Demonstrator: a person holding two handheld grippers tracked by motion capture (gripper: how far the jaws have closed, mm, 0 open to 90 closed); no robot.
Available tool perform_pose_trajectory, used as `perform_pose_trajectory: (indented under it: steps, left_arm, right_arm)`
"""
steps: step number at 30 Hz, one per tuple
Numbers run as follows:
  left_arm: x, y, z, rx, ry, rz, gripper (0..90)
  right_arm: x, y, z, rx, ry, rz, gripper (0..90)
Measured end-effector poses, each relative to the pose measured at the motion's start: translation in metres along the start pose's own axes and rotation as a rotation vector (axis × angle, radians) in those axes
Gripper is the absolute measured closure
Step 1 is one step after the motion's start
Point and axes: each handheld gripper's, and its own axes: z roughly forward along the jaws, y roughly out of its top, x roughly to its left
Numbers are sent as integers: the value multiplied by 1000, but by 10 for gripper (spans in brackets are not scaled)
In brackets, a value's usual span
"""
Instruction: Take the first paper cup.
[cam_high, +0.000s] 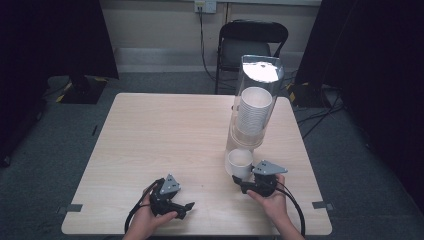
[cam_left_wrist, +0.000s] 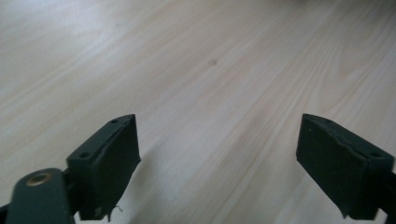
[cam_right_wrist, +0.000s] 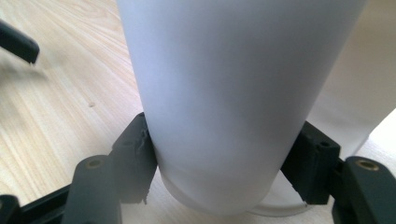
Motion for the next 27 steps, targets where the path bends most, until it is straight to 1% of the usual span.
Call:
perform_pose_trajectory:
  steps: [1,2,3,6,7,8,9,11,12,14,15,16,17,19,20,21,22,23,24,25,26,27]
  left_arm:
    - [-1,4,-1,-10,-12,-12,200]
    - [-2,8,-4,-12,-9,-7,178]
    - [-3,11,-5,-25,-7,-19,156]
    - [-1,21,-9,-57,-27,-49,158]
    - [0,25,-10,-66,-25,-54,158]
    - [2,29,-11,-82,-23,-71,159]
    - [4,33,-11,-89,-16,-84,159]
    - [7,41,-13,-101,-8,-96,160]
    - [9,46,-13,-113,-19,-104,166]
    - [11,54,-13,-114,-30,-110,216]
    - [11,58,-12,-113,-28,-118,221]
    - [12,62,-11,-116,-41,-127,225]
    - [12,66,-11,-113,-43,-128,238]
    - [13,73,-11,-130,-64,-135,270]
    - [13,77,-12,-130,-50,-132,283]
    - [13,80,-11,-137,-50,-128,302]
    - [14,83,-11,-144,-42,-133,320]
    - [15,86,-11,-141,-51,-142,342]
    - [15,88,-9,-153,-55,-148,362]
    - [15,90,-8,-149,-57,-151,363]
    - [15,92,-7,-138,-44,-148,364]
    - [14,94,-6,-139,-40,-144,367]
  right_arm:
    - [1,0,0,-3,5,2,341]
    - [2,0,1,-4,12,-4,342]
    - [3,0,1,3,14,-12,341]
    - [8,-1,5,18,30,-39,341]
    - [9,-1,7,23,33,-53,341]
    - [11,-1,8,27,37,-58,341]
    - [12,-1,9,21,49,-64,341]
    - [14,2,9,11,54,-73,341]
    - [15,3,9,3,59,-72,340]
    - [16,3,9,0,65,-72,339]
    - [17,2,9,4,69,-77,339]
    - [18,2,9,9,73,-86,339]
    - [19,1,10,13,76,-100,339]
    - [21,2,10,14,82,-119,339]
    - [22,2,11,12,86,-123,339]
    - [22,2,11,11,86,-128,339]
    - [23,2,12,12,94,-125,339]
    - [23,1,12,13,98,-117,338]
    - [23,1,12,14,100,-112,338]
    - [24,1,13,14,102,-117,338]
    - [25,1,13,14,106,-124,338]
    - [27,2,13,12,105,-133,338]
